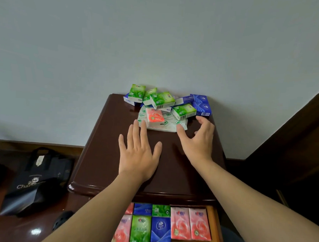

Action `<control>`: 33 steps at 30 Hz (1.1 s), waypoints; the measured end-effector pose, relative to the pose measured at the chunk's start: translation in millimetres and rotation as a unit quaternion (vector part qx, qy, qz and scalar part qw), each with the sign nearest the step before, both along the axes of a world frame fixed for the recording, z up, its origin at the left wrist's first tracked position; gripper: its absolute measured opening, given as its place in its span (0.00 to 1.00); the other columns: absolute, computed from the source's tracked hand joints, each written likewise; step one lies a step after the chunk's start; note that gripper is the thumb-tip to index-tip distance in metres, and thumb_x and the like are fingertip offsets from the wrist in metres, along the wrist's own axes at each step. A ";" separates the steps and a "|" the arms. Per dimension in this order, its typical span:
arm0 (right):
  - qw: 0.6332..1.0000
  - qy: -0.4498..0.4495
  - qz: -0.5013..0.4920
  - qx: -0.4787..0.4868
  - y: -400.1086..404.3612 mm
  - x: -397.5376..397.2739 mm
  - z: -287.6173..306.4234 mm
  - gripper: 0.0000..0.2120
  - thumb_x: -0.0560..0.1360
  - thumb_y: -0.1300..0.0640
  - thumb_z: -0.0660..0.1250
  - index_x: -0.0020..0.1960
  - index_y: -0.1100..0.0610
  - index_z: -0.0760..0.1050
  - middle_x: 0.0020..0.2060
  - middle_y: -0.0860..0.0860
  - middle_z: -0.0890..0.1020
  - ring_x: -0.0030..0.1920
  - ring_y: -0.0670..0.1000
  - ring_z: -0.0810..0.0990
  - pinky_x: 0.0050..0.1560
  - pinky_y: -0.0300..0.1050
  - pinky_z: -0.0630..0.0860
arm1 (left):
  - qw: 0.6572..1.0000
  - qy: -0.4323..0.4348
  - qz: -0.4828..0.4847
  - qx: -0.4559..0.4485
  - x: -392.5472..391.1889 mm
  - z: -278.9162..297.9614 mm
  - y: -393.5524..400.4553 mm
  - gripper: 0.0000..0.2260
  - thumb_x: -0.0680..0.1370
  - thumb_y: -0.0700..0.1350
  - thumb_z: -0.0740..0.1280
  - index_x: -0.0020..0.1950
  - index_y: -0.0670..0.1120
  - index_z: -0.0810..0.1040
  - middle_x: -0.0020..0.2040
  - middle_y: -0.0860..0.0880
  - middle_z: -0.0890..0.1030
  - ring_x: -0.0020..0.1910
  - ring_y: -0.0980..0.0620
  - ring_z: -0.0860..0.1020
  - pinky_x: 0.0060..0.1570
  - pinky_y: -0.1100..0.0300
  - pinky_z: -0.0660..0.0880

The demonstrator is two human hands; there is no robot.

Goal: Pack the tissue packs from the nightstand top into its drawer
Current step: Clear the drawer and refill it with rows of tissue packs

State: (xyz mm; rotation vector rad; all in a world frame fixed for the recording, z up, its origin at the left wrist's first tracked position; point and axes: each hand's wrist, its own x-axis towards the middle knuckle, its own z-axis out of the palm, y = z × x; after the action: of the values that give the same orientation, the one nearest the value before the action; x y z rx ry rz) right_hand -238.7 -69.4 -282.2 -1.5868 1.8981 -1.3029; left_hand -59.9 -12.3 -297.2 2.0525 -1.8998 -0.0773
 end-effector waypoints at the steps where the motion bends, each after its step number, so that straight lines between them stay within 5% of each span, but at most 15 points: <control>1: 1.000 0.002 -0.006 -0.012 -9.1 1.3 -1.0 0.37 0.69 0.34 0.73 0.72 0.49 0.67 0.67 0.46 0.69 0.67 0.51 0.73 0.69 0.54 0.74 | 1.000 0.005 -0.002 -0.012 -1.1 0.0 -7.4 0.37 0.83 0.65 0.46 0.84 0.46 0.35 0.85 0.44 0.42 0.84 0.46 0.43 0.81 0.39 0.47; 5: 0.999 0.007 -0.017 -0.042 -40.9 7.8 -1.6 0.38 0.68 0.33 0.72 0.72 0.48 0.67 0.69 0.47 0.70 0.68 0.49 0.68 0.66 0.43 0.66 | 0.997 0.041 -0.003 -0.069 -6.6 1.3 -31.8 0.37 0.84 0.63 0.52 0.85 0.46 0.41 0.85 0.43 0.47 0.84 0.44 0.49 0.81 0.39 0.50; 14: 0.998 0.051 -0.033 -0.024 -71.2 7.0 -9.9 0.42 0.69 0.35 0.76 0.76 0.49 0.66 0.71 0.48 0.72 0.69 0.53 0.70 0.68 0.49 0.69 | 0.975 0.134 0.003 -0.176 -11.1 19.3 -84.8 0.31 0.83 0.58 0.60 0.83 0.51 0.57 0.81 0.44 0.59 0.81 0.47 0.56 0.81 0.45 0.51; 24: 0.998 0.048 -0.024 -0.034 -69.2 6.9 -8.8 0.39 0.64 0.41 0.75 0.72 0.45 0.68 0.66 0.46 0.72 0.67 0.49 0.71 0.64 0.42 0.67 | 0.970 0.139 -0.006 -0.202 -7.5 19.8 -112.0 0.23 0.77 0.62 0.67 0.72 0.60 0.72 0.80 0.52 0.64 0.79 0.48 0.60 0.79 0.44 0.54; 28: 0.999 0.037 -0.019 -0.033 -66.1 8.4 -5.3 0.38 0.61 0.43 0.75 0.70 0.44 0.69 0.64 0.44 0.72 0.66 0.47 0.72 0.65 0.45 0.71 | 0.963 0.127 -0.022 -0.236 -7.7 16.8 -112.4 0.18 0.76 0.57 0.70 0.64 0.55 0.75 0.68 0.53 0.75 0.71 0.47 0.69 0.73 0.46 0.60; 33: 0.999 0.005 -0.016 -0.037 -63.9 8.8 -2.9 0.37 0.61 0.44 0.75 0.69 0.44 0.69 0.62 0.41 0.71 0.66 0.46 0.72 0.67 0.47 0.72 | 0.943 0.176 -0.041 -0.278 -8.1 14.5 -100.1 0.17 0.75 0.53 0.74 0.57 0.47 0.72 0.59 0.48 0.74 0.57 0.46 0.70 0.61 0.49 0.67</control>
State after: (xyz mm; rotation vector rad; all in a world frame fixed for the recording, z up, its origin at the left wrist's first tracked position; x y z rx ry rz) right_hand -229.9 -133.4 -285.1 -1.6068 1.9088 -1.3980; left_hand -68.0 -112.4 -282.7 1.4701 -1.5577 0.0645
